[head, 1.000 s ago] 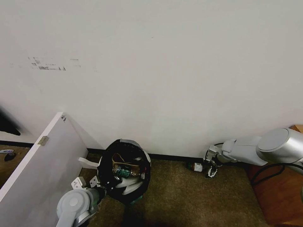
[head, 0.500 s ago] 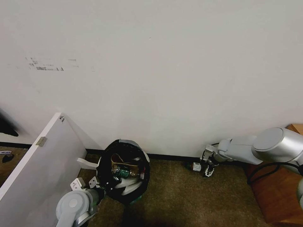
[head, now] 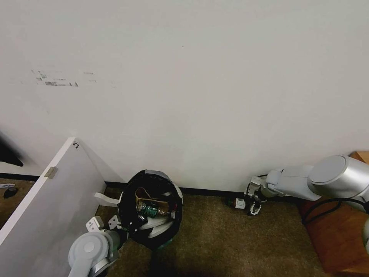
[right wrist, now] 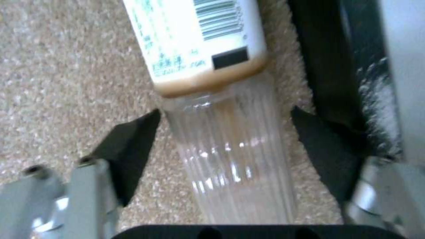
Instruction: Pick up the trash bin and place the garbage on the floor into it.
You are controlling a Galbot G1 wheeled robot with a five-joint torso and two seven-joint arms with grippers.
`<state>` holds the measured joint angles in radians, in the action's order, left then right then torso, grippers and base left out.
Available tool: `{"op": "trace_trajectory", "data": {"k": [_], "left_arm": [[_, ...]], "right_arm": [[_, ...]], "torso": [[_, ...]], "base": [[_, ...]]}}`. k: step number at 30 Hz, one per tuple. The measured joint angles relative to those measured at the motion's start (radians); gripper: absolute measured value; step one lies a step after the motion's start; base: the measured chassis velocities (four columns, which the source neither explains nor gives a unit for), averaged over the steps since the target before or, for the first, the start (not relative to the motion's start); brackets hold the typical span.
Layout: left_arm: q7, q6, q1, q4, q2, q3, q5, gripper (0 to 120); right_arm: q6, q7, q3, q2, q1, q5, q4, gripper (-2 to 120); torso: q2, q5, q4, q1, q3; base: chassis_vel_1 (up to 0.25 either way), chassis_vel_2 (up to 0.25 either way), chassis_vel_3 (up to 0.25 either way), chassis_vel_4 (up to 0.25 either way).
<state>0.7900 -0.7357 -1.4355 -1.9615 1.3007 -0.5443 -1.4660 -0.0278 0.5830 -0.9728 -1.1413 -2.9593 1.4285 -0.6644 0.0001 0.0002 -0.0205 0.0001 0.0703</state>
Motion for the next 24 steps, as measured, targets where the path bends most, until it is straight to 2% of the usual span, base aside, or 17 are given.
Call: {"op": "trace_trajectory", "data": {"k": [2,3,5,6,8,10,12,18,24], "left_arm": [[-0.001,0.000,0.000,0.001,0.001,0.001,0.000,0],[-0.001,0.000,0.000,0.001,0.001,0.001,0.000,0],[-0.002,0.000,-0.001,0.002,0.003,0.002,0.002,0],[-0.002,0.000,-0.001,0.002,0.003,0.002,0.002,0],[-0.004,0.000,-0.002,0.002,0.006,0.002,0.005,0],[-0.005,0.000,-0.004,0.002,0.007,0.003,0.006,0],[-0.006,0.000,-0.005,0.002,0.009,0.003,0.009,0],[-0.008,0.000,-0.007,0.002,0.010,0.003,0.012,0],[-0.011,0.000,-0.008,0.002,0.011,0.003,0.019,0]], "right_arm": [[0.003,-0.005,-0.001,0.000,0.001,-0.006,0.000,68],[0.003,-0.005,-0.001,0.000,0.001,-0.006,0.000,68],[0.006,-0.007,-0.002,-0.001,0.001,-0.006,0.000,58],[0.006,-0.007,-0.002,-0.001,0.001,-0.006,0.000,58],[0.007,-0.008,-0.002,0.000,0.002,-0.007,0.000,48],[0.007,-0.008,-0.002,0.000,0.002,-0.007,0.000,45],[0.008,-0.009,-0.003,-0.001,0.002,-0.008,0.000,36],[0.009,-0.011,-0.003,-0.003,0.002,-0.008,-0.002,28],[0.010,-0.015,-0.004,-0.004,0.002,-0.008,-0.009,28]], "torso": [[0.000,0.0000,0.0001,0.000,0.000],[0.000,0.0000,0.0001,0.000,0.000],[0.000,-0.0001,0.0000,0.000,0.000],[0.000,-0.0001,0.0000,0.000,0.000],[0.000,-0.0002,-0.0008,0.000,0.000],[0.000,-0.0002,-0.0007,0.000,0.000],[0.000,-0.0004,-0.0007,0.000,0.000],[0.000,-0.0007,-0.0009,0.000,0.000],[0.000,-0.0006,-0.0009,0.000,0.000]], "base": [[0.000,0.000,0.000,0.000],[0.000,0.000,0.000,0.000],[0.000,0.000,0.000,0.000],[0.000,0.000,0.000,0.000],[0.000,0.000,0.000,0.000],[0.000,0.000,0.000,0.000],[0.000,0.000,0.000,0.000],[0.000,0.000,0.000,0.000],[0.000,0.000,0.000,0.000]]}}
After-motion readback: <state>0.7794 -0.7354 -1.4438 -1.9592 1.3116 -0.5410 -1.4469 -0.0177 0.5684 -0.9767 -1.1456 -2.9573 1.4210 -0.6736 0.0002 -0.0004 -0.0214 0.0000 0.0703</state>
